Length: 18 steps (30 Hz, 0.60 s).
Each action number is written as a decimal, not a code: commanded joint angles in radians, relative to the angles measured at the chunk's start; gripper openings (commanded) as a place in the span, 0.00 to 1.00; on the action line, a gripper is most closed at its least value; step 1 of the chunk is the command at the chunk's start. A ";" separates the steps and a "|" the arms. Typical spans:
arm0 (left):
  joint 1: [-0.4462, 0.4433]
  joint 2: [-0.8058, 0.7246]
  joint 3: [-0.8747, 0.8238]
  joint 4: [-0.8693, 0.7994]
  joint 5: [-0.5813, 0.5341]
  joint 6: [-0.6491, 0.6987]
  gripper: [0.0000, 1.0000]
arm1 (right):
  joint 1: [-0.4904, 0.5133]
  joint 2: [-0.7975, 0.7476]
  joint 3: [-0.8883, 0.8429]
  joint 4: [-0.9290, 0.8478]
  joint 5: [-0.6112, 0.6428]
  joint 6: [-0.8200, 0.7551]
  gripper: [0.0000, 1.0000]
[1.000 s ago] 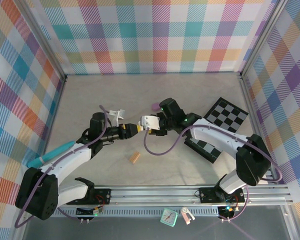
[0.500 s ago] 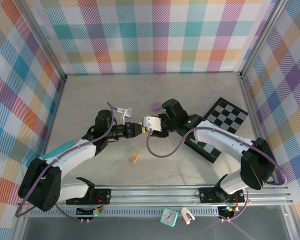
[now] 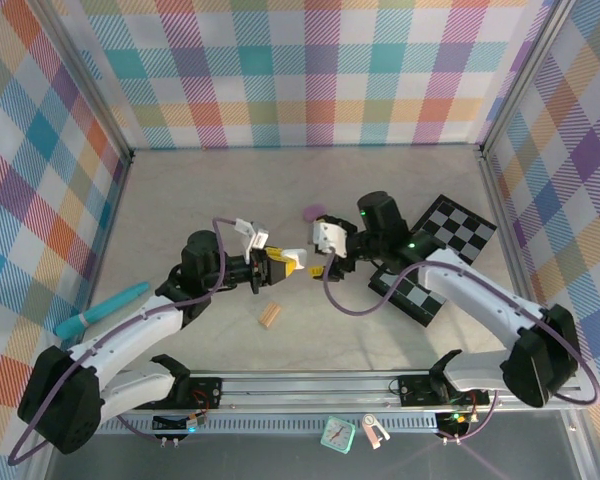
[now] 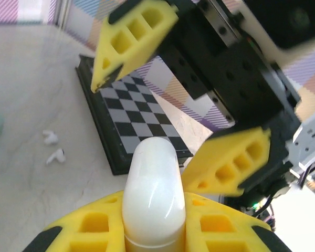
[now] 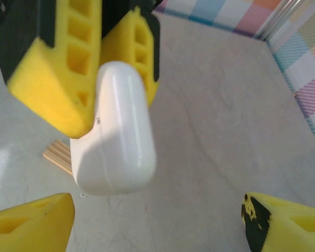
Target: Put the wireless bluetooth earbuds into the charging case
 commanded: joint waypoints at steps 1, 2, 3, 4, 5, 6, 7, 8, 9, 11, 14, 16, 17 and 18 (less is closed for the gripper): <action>-0.021 -0.008 -0.037 0.135 -0.014 0.210 0.09 | -0.025 -0.060 -0.027 -0.034 -0.188 0.061 0.83; -0.021 -0.004 -0.037 0.147 -0.008 0.235 0.09 | -0.032 -0.076 -0.032 -0.027 -0.209 0.084 0.82; -0.022 -0.001 -0.034 0.155 -0.005 0.259 0.09 | -0.039 -0.089 -0.037 -0.019 -0.230 0.111 0.81; -0.023 0.000 -0.031 0.160 0.008 0.279 0.09 | -0.045 -0.097 -0.042 -0.011 -0.245 0.136 0.80; -0.024 0.000 -0.029 0.169 0.028 0.300 0.09 | -0.047 -0.108 -0.047 0.001 -0.257 0.167 0.78; -0.025 0.002 -0.028 0.182 0.048 0.318 0.09 | -0.049 -0.115 -0.049 0.006 -0.271 0.197 0.76; -0.027 0.004 -0.025 0.192 0.064 0.331 0.09 | -0.049 -0.119 -0.049 0.005 -0.278 0.219 0.75; -0.029 0.006 -0.021 0.202 0.081 0.339 0.09 | -0.049 -0.122 -0.047 0.002 -0.282 0.247 0.72; -0.032 0.010 -0.016 0.208 0.102 0.345 0.09 | -0.049 -0.123 -0.043 0.007 -0.283 0.288 0.68; -0.035 0.023 -0.006 0.215 0.132 0.347 0.09 | -0.050 -0.120 -0.045 0.024 -0.301 0.324 0.62; -0.044 0.032 0.007 0.221 0.169 0.353 0.09 | -0.050 -0.114 -0.049 0.045 -0.320 0.351 0.59; -0.049 0.032 0.015 0.225 0.183 0.354 0.09 | -0.049 -0.112 -0.052 0.065 -0.295 0.367 0.58; -0.052 0.031 0.017 0.227 0.188 0.355 0.09 | -0.049 -0.109 -0.050 0.074 -0.277 0.373 0.58; -0.055 0.031 0.018 0.229 0.192 0.355 0.09 | -0.050 -0.105 -0.049 0.079 -0.263 0.377 0.58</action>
